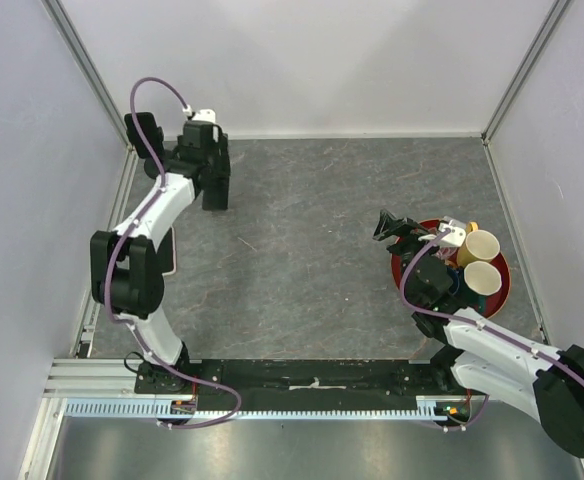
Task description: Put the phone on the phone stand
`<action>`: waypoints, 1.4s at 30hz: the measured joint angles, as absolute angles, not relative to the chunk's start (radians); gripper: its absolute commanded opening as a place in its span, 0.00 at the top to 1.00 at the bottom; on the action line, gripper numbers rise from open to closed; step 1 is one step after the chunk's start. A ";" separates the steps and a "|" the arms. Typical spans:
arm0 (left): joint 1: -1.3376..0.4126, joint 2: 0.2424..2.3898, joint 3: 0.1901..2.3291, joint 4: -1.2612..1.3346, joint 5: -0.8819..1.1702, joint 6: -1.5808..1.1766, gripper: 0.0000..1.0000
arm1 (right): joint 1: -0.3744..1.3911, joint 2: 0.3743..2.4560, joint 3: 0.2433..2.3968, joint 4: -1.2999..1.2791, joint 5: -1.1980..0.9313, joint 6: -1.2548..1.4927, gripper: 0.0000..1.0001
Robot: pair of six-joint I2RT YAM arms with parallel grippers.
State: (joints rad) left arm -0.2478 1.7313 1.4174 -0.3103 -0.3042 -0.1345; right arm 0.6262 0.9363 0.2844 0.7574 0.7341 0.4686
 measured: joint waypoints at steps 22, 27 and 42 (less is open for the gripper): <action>-0.027 2.336 2.190 -0.441 -0.080 0.058 0.98 | 0.574 1.002 0.284 0.790 0.665 0.506 0.02; -0.013 2.349 2.196 -0.469 -0.080 0.067 0.98 | 0.565 1.010 0.284 0.794 0.651 0.515 0.02; -0.008 2.382 2.210 -0.486 -0.103 0.049 0.93 | 0.552 1.016 0.284 0.797 0.625 0.529 0.02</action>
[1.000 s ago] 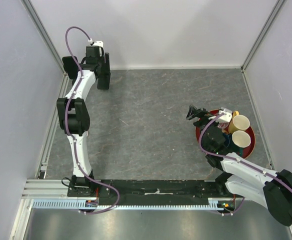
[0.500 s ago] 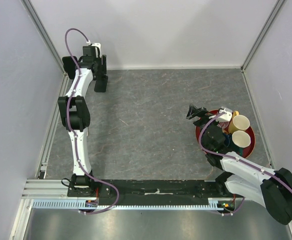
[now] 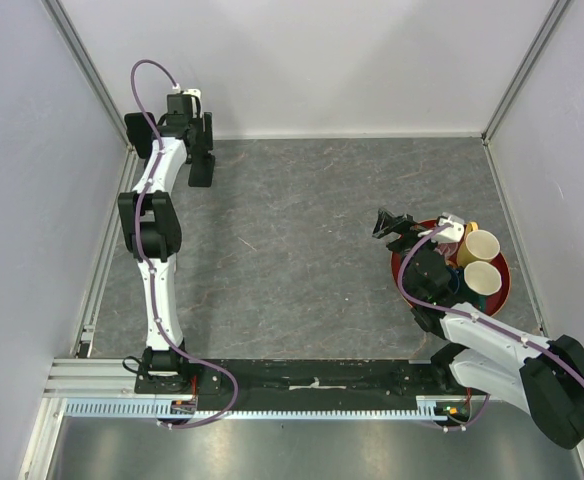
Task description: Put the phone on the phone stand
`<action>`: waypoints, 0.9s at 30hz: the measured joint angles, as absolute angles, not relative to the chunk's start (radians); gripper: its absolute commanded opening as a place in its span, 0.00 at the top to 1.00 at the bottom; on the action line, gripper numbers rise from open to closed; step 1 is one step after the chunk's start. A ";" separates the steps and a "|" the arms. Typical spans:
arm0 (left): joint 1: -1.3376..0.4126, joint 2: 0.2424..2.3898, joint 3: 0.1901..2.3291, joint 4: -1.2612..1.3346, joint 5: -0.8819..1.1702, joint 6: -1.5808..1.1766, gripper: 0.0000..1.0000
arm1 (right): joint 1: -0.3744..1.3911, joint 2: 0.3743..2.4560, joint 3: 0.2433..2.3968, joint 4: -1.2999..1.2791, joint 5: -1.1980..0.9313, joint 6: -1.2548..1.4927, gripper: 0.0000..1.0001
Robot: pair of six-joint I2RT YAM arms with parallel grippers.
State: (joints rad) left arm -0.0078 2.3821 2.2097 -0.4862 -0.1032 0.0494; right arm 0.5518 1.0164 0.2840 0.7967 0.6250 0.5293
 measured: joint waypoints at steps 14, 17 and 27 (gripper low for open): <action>-0.007 2.368 2.222 -0.583 -0.111 -0.098 0.04 | 0.543 1.016 0.284 0.797 0.621 0.538 0.02; -0.007 2.254 2.128 -0.620 -0.091 -0.150 0.04 | 0.542 1.015 0.282 0.797 0.617 0.542 0.02; -0.031 1.421 1.368 -0.521 -0.101 -0.185 0.00 | 0.541 1.010 0.279 0.796 0.590 0.556 0.02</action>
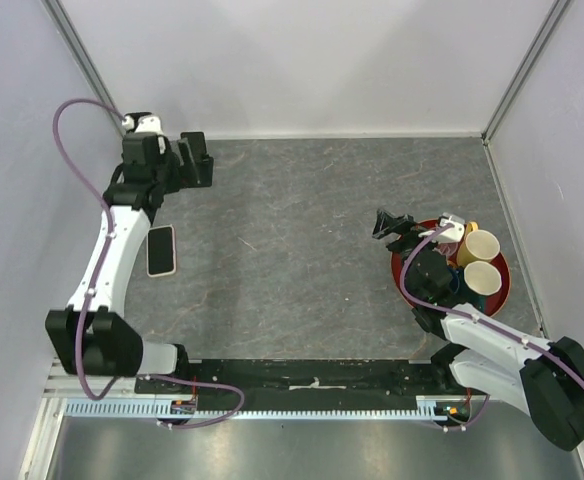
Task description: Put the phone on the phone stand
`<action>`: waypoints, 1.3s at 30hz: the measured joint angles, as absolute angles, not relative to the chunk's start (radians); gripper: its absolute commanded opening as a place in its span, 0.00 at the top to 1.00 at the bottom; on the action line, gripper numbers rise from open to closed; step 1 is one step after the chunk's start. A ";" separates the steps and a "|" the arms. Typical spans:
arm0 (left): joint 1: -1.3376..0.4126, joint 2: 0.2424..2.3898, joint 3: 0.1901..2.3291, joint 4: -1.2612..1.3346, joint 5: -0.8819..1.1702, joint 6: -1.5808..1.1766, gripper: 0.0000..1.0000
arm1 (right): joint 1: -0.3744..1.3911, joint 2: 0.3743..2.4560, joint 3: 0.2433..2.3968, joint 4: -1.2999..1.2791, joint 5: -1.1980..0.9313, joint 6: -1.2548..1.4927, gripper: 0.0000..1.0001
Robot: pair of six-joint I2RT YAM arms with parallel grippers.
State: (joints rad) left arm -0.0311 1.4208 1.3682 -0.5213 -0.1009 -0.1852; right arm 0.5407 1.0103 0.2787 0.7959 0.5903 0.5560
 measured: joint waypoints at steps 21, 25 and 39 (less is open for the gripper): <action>0.393 1.696 1.021 -0.399 -0.043 -0.377 0.04 | 0.531 0.979 0.251 0.815 0.527 0.591 0.02; 0.432 1.734 1.038 -0.386 -0.020 -0.377 0.04 | 0.524 0.978 0.251 0.815 0.527 0.592 0.02; 0.414 1.662 0.894 -0.179 0.311 -0.499 0.04 | 0.512 0.982 0.247 0.816 0.513 0.601 0.02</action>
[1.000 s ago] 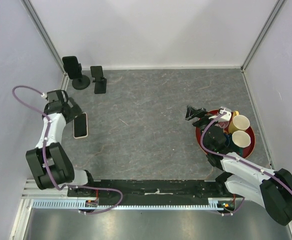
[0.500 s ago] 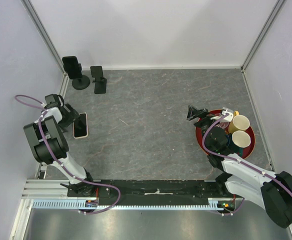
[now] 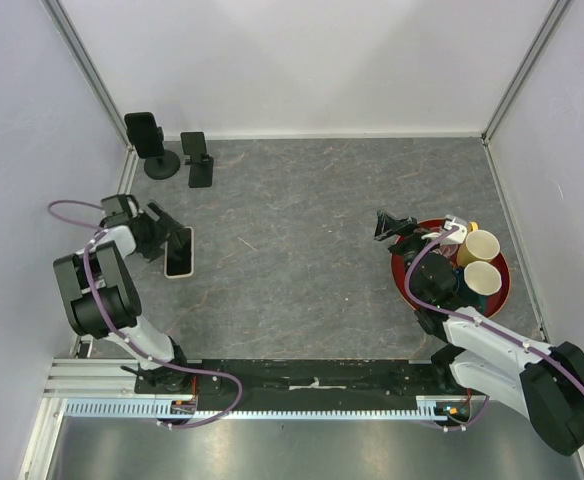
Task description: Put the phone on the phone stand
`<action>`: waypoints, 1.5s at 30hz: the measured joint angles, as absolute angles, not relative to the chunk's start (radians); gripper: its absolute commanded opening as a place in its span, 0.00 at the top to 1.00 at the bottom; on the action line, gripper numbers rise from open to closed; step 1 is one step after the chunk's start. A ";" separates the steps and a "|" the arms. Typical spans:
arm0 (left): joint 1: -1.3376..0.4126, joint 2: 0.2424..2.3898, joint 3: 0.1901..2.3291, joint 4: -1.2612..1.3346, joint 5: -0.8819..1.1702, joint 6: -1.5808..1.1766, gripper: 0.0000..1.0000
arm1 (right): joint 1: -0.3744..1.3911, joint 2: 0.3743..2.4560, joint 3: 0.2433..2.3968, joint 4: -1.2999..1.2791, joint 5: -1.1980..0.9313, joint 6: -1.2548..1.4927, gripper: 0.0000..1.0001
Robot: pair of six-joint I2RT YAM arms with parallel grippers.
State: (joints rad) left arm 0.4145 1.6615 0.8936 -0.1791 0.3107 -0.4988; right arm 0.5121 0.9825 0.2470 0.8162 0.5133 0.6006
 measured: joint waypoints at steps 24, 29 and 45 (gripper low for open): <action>-0.159 1.606 0.994 -0.527 -0.050 -0.147 0.00 | 0.506 1.024 0.247 0.833 0.486 0.606 0.02; -0.156 1.602 1.013 -0.553 -0.089 -0.072 0.00 | 0.506 1.029 0.247 0.839 0.482 0.606 0.02; -0.157 1.726 1.069 -0.605 -0.125 0.062 0.00 | 0.501 1.029 0.247 0.861 0.459 0.606 0.02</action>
